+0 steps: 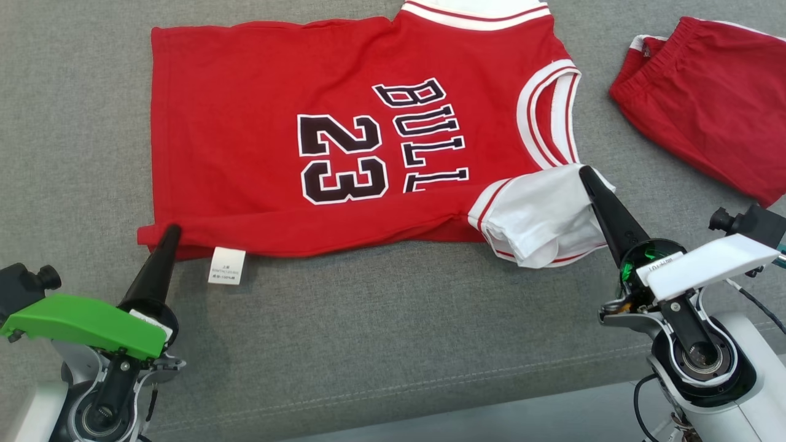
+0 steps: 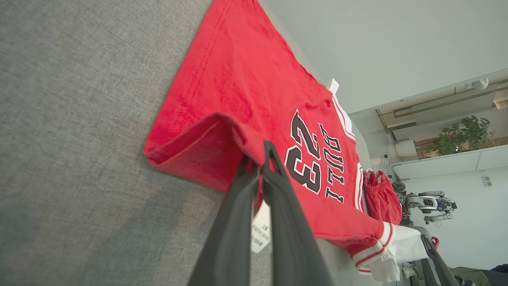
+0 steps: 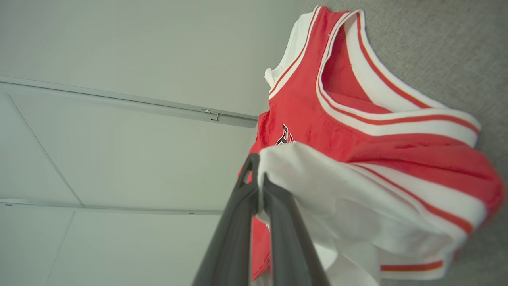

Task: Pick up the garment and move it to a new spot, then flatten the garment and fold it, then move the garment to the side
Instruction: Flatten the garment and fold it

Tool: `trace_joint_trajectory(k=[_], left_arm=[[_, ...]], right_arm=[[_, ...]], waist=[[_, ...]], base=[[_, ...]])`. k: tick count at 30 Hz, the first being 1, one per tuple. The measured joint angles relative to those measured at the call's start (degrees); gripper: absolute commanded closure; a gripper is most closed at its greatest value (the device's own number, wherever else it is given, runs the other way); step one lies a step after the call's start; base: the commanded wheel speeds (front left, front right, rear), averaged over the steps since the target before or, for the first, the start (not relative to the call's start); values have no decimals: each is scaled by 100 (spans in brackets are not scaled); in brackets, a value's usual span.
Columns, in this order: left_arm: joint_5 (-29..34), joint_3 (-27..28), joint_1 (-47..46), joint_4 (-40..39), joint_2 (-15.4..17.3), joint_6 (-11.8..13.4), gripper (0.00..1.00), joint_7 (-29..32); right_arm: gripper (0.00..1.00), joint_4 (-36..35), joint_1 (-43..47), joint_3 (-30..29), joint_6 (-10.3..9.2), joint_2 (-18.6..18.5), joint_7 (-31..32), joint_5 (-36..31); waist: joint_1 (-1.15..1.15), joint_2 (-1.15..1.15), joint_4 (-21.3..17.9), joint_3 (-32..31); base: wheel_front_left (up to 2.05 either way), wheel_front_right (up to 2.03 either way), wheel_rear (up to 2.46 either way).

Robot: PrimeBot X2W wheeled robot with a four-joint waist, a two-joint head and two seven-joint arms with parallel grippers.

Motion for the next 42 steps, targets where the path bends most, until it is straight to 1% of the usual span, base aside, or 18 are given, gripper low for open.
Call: trace_joint_trajectory(k=[3,8,12,19,30,36,42], left_arm=[[-24,9,-86,113,33,25,100,93],[-57,27,-364,233,37,26,97,266],[-59,31,-584,407,42,26,96,376],[-99,21,-856,781,30,27,93,557],[-45,-53,-1447,1250,-79,27,91,713],[29,-84,-1627,1501,-115,27,90,746],[69,-152,-1833,1722,-192,27,88,812]], right_arm=[[100,115,-105,-3,-7,2,51,22],[100,298,-250,-16,-51,11,109,52],[100,445,-500,-1,-93,48,159,51],[100,678,-947,-5,-100,86,252,51],[100,1138,-1296,42,-107,121,353,33],[100,1321,-1427,132,-107,211,408,22],[100,1502,-1528,129,-107,212,408,-22]], waist=[[0,0,-19,-8],[0,0,-22,-1],[0,0,-10,32],[0,0,5,146],[0,0,62,331],[0,0,5,387],[0,0,-38,422]], base=[[0,0,0],[0,0,0],[0,0,0],[0,0,0],[0,0,0],[0,0,0],[0,0,0]])
